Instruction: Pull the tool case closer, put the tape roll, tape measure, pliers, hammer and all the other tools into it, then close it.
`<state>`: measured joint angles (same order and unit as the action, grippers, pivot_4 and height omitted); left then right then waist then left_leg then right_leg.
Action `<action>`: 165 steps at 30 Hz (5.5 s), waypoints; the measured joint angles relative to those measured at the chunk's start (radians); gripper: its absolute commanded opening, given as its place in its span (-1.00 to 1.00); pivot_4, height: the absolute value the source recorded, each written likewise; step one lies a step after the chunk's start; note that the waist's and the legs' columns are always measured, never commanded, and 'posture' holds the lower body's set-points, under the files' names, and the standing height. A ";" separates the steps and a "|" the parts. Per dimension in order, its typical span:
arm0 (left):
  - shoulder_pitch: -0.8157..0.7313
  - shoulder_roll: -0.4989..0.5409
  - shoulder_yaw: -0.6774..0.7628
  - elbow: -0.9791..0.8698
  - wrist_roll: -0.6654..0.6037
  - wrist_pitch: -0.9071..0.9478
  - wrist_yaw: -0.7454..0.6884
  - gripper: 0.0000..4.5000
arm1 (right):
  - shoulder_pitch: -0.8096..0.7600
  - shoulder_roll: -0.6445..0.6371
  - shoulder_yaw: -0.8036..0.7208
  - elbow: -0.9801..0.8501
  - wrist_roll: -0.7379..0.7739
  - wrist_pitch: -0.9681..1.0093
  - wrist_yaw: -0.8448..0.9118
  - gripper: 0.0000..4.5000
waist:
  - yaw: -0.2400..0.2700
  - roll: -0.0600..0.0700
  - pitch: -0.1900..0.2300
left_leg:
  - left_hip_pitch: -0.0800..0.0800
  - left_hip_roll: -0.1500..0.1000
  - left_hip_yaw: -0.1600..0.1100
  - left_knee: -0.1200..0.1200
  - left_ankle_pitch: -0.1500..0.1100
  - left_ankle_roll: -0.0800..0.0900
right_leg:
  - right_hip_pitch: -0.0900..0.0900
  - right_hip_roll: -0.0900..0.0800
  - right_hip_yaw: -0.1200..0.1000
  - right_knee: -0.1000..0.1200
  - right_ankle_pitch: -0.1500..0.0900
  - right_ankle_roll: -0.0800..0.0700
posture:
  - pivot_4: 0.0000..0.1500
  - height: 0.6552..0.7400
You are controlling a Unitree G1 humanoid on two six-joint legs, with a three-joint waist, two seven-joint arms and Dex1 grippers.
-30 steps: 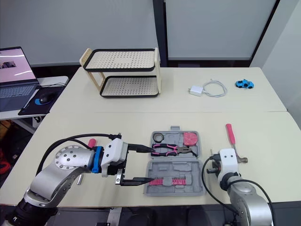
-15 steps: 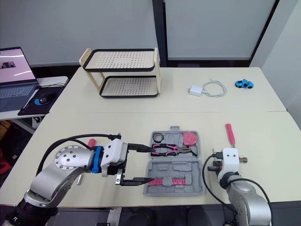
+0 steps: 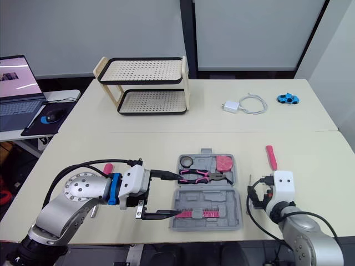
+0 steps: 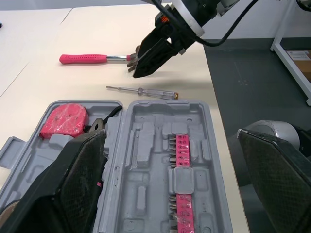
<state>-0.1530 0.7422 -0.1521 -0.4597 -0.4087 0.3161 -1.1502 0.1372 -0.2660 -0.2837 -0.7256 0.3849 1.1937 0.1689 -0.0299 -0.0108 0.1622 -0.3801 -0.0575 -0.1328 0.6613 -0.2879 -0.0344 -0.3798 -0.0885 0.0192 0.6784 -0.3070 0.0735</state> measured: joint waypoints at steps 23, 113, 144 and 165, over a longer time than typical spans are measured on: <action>0.028 0.008 -0.003 0.008 0.028 -0.025 -0.006 1.00 | -0.606 -0.880 0.736 0.678 -0.626 -1.518 1.192 0.99 | -0.003 0.000 0.006 | 0.001 0.002 0.001 0.001 0.000 -0.001 | 0.006 0.000 -0.003 -0.006 0.000 0.001 | 1.00 1.00; -0.001 0.008 -0.038 0.000 0.016 -0.042 -0.040 1.00 | -0.215 -0.023 -0.064 0.102 -0.206 0.414 0.304 -0.93 | 0.018 0.002 0.005 | 0.000 0.000 -0.001 0.001 0.000 0.000 | 0.003 -0.001 -0.002 -0.003 0.000 0.000 | 1.00 1.00; 0.003 -0.021 -0.040 0.027 0.033 -0.084 -0.040 1.00 | 0.083 -0.380 0.042 0.021 -0.107 -0.052 0.408 0.75 | 0.003 0.003 0.005 | 0.001 -0.001 0.000 0.001 0.000 0.000 | 0.004 0.000 -0.002 -0.002 0.000 0.001 | 1.00 1.00; -0.011 -0.022 -0.040 0.021 -0.029 -0.037 -0.041 1.00 | 0.007 -0.439 0.278 0.481 -0.268 -0.725 0.529 0.99 | 0.002 0.002 0.005 | 0.002 0.000 -0.001 0.001 0.000 0.000 | 0.006 0.000 -0.002 -0.003 0.000 0.001 | 1.00 1.00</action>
<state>-0.1641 0.7198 -0.1920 -0.4388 -0.4376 0.2793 -1.1916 0.1445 -0.7046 -0.0061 -0.2443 0.1173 0.4689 0.6983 -0.0280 -0.0089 0.1677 -0.3780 -0.0570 -0.1337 0.6625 -0.2878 -0.0344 -0.3737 -0.0887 0.0172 0.6753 -0.3074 0.0741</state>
